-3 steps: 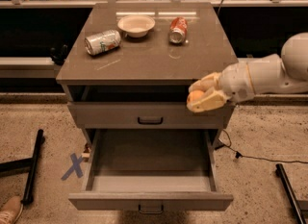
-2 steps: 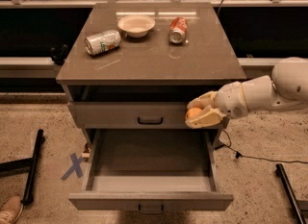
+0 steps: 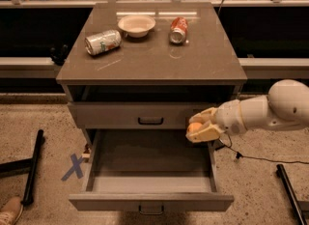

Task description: Place orange into middle drawer

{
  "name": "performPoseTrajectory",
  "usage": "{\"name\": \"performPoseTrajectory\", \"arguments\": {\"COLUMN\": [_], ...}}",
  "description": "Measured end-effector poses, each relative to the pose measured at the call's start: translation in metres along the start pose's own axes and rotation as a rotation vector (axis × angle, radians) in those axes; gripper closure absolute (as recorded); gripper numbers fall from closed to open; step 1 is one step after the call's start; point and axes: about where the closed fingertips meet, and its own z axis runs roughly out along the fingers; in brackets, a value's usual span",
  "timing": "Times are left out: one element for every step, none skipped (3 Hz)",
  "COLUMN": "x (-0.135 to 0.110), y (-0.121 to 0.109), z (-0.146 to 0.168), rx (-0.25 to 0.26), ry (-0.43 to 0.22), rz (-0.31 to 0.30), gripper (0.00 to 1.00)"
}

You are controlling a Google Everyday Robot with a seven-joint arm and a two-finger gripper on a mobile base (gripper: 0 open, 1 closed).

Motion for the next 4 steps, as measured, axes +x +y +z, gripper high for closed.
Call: {"name": "performPoseTrajectory", "arguments": {"x": [0.061,0.112,0.159,0.159], "y": [0.009,0.006,-0.017,-0.017], "z": [0.035,0.073,0.116,0.117], "rx": [0.028,0.061,0.114,0.116], "ry": [0.014,0.065,0.108,0.108], "rz": [0.112,0.19,0.266,0.266], "gripper": [1.0,1.0,1.0,1.0]}}
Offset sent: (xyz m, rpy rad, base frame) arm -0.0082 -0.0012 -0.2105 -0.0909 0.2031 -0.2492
